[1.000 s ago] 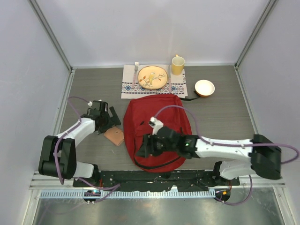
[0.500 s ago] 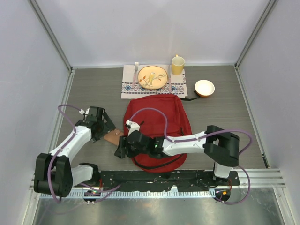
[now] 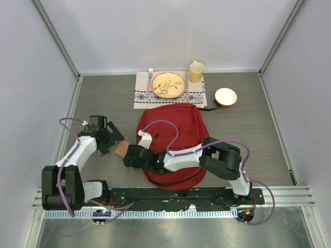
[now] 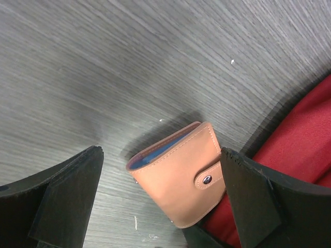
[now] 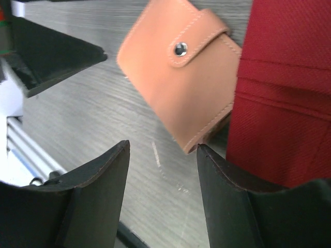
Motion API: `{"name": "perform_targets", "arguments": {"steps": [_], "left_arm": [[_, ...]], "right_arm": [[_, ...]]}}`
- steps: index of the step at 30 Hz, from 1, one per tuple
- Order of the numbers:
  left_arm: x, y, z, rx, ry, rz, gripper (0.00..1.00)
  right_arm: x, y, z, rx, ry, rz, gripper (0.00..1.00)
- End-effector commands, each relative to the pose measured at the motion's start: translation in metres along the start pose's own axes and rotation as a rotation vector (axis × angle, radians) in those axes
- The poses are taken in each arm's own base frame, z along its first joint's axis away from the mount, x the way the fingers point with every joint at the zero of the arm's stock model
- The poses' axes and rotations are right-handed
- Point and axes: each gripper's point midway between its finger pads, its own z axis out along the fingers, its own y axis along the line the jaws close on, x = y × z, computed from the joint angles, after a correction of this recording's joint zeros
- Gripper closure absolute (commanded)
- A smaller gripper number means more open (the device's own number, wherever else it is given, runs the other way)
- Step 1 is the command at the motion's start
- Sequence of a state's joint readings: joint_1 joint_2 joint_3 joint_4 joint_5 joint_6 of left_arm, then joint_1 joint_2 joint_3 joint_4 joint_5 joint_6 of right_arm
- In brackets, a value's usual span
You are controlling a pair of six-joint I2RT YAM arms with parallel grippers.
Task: Pack the student bag
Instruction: Pick up the personal item from the center of the board.
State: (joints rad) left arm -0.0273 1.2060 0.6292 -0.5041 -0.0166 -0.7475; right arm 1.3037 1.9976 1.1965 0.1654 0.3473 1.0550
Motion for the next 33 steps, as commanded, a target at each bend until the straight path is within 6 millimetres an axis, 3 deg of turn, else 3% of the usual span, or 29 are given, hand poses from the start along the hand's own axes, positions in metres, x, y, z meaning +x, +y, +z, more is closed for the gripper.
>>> {"name": "perform_targets", "arguments": {"steps": [1,8,13,21,33], "left_arm": [[-0.016,-0.022,0.000,0.139,0.030,-0.010,0.00],[-0.013,-0.031,0.005,0.197,0.059,-0.009,0.00],[-0.014,-0.039,0.003,0.247,0.047,-0.005,0.01],[-0.010,-0.040,-0.003,0.295,0.023,-0.013,0.03],[0.011,-0.016,-0.007,0.221,0.041,-0.038,0.08]], "right_arm": [[-0.017,-0.003,0.017,0.053,-0.120,0.087,0.40],[-0.021,-0.015,0.025,0.098,-0.161,0.108,0.40],[-0.025,-0.011,0.026,0.056,-0.176,0.126,0.41],[-0.039,0.013,0.014,-0.028,-0.179,0.078,0.42],[-0.052,0.024,0.009,-0.049,-0.191,0.029,0.51]]}}
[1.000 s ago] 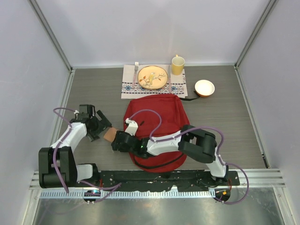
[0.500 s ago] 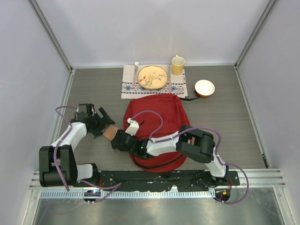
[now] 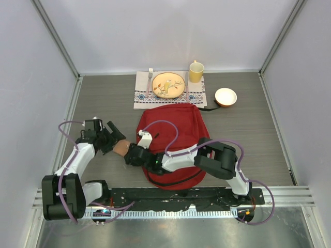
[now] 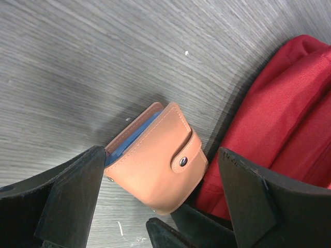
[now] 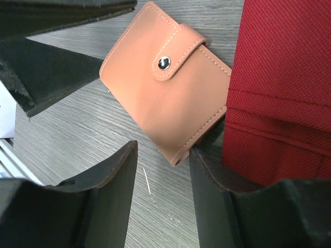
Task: Pack the student bag
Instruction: Pick up the personal item from the center of the board.
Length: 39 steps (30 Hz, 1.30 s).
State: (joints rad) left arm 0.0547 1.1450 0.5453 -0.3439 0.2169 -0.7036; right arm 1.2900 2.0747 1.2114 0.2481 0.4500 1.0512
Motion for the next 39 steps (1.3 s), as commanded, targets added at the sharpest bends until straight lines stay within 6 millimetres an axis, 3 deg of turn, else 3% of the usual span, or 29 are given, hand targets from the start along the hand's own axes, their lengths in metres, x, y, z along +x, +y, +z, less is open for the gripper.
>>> {"name": "perform_targets", "arguments": {"steps": [1,13,21,23,24,26,31,39], "left_arm": [[0.013,0.008,-0.005,-0.026,0.031,-0.031,0.08],[0.019,0.022,-0.013,-0.074,0.003,-0.035,0.08],[0.022,0.023,-0.011,-0.067,0.015,-0.040,0.09],[0.022,0.021,-0.011,-0.061,0.014,-0.043,0.09],[0.023,0.022,-0.011,-0.061,0.016,-0.042,0.09],[0.022,0.019,-0.013,-0.050,0.017,-0.033,0.09],[0.008,0.004,-0.029,-0.015,-0.031,-0.023,0.00],[-0.037,-0.033,-0.086,0.047,-0.204,0.002,0.01]], "right_arm": [[-0.042,0.042,-0.014,-0.096,-0.088,0.025,0.52],[-0.049,0.058,-0.022,-0.190,-0.097,0.034,0.73],[-0.052,0.063,-0.019,-0.222,-0.085,0.040,0.75],[-0.047,0.062,-0.016,-0.219,-0.064,0.032,0.85],[-0.047,0.063,-0.015,-0.219,-0.063,0.033,0.95],[-0.046,0.062,-0.015,-0.216,-0.058,0.026,0.99],[-0.055,0.060,-0.028,-0.207,-0.084,-0.054,0.99],[-0.085,0.075,-0.078,-0.316,-0.133,-0.115,0.99]]}}
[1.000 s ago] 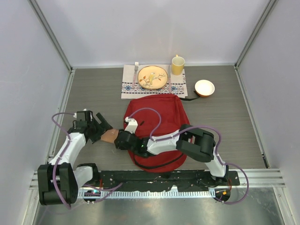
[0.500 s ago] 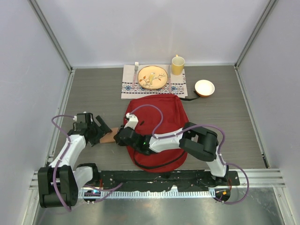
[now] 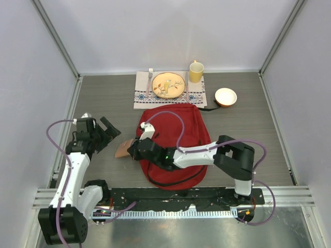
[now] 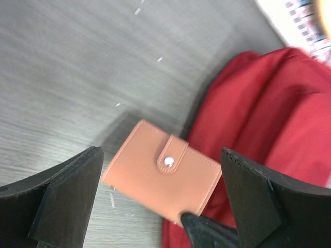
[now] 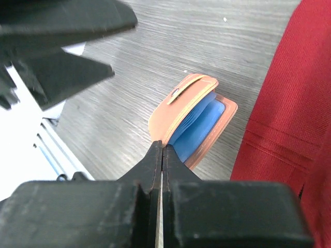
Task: Pack the student bag
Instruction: Pick up the personal item from the center of the board.
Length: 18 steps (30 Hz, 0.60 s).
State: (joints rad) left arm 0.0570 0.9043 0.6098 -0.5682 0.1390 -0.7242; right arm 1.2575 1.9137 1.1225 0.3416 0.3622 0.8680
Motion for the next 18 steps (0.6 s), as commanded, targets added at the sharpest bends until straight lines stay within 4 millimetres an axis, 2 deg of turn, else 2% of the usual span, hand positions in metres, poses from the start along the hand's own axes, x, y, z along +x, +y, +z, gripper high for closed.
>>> {"name": "perform_targets", "arguments": {"steps": [1,5,6,8,9,10,11,12,13,14,15,16,17,18], "left_arm": [[-0.033,-0.030,-0.040,0.068,-0.114,0.010,0.00],[-0.043,-0.036,-0.057,0.075,-0.159,0.015,0.00],[-0.041,-0.038,-0.059,0.088,-0.152,0.017,0.00],[-0.039,-0.045,-0.061,0.126,-0.145,0.009,0.00],[-0.033,-0.052,-0.061,0.171,-0.113,0.009,0.00],[-0.030,-0.060,-0.059,0.222,-0.096,-0.005,0.00],[-0.026,-0.066,-0.058,0.265,-0.078,-0.012,0.00],[-0.023,-0.085,-0.061,0.377,-0.057,0.002,0.01],[-0.013,-0.086,-0.054,0.407,-0.015,-0.044,0.00],[-0.010,-0.091,-0.052,0.449,-0.001,-0.058,0.01],[-0.011,-0.107,-0.057,0.554,0.001,-0.047,0.00],[-0.002,-0.105,-0.050,0.568,0.035,-0.087,0.00],[0.003,-0.110,-0.049,0.592,0.053,-0.081,0.00],[0.005,-0.111,-0.046,0.605,0.047,-0.074,0.01]], "right_arm": [[-0.054,0.051,-0.041,-0.167,-0.117,-0.021,0.99],[-0.076,0.057,-0.068,-0.197,-0.165,-0.055,0.99],[-0.078,0.051,-0.073,-0.178,-0.168,-0.062,0.99],[-0.098,0.049,-0.092,-0.166,-0.222,-0.060,0.99],[-0.094,0.037,-0.097,-0.140,-0.223,-0.070,0.99],[-0.109,0.039,-0.114,-0.153,-0.260,-0.055,0.99],[-0.104,0.022,-0.118,-0.111,-0.262,-0.063,0.99],[-0.105,0.015,-0.124,-0.101,-0.269,-0.055,0.99],[-0.116,0.015,-0.140,-0.110,-0.298,-0.035,0.99],[-0.107,-0.001,-0.144,-0.081,-0.284,-0.043,0.99],[-0.108,-0.007,-0.150,-0.073,-0.292,-0.032,0.99],[-0.114,-0.009,-0.161,-0.084,-0.311,-0.013,0.99],[-0.104,-0.024,-0.164,-0.058,-0.294,-0.019,0.99],[-0.102,-0.028,-0.168,-0.062,-0.291,-0.002,0.99]]}}
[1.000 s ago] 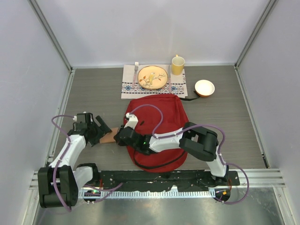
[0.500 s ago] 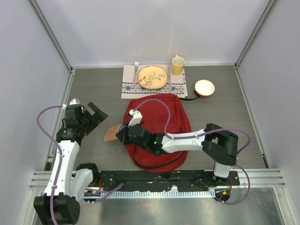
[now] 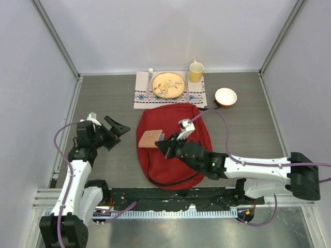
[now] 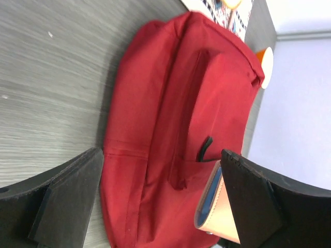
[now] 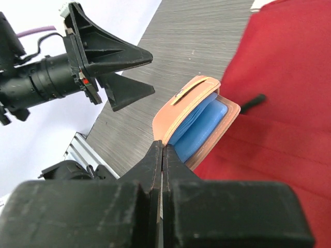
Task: Pack the student bag
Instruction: Pick up the personal item from the center of the board, then adjust the personal item.
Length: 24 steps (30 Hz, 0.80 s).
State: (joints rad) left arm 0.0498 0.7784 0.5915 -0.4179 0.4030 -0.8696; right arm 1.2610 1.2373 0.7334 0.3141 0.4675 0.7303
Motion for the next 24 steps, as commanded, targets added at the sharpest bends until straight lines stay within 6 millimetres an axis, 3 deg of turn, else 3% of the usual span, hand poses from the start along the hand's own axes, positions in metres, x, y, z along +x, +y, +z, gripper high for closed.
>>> {"name": "perform_targets", "arguments": {"steps": [1,5,11,24], "left_arm": [[0.012,-0.040,0.006,0.235,0.056,-0.010,0.00],[0.043,-0.048,0.015,0.273,0.127,0.021,0.00],[0.068,-0.057,0.025,0.344,0.166,-0.017,0.00],[0.080,-0.080,0.004,0.459,0.206,-0.039,0.00]], "right_arm": [[-0.007,-0.025,-0.023,0.048,-0.052,0.032,0.99],[0.003,-0.039,-0.045,0.019,-0.031,0.094,0.99],[0.002,-0.035,-0.058,-0.066,-0.060,0.207,0.99],[-0.033,0.011,-0.065,-0.236,-0.116,0.237,0.99]]}}
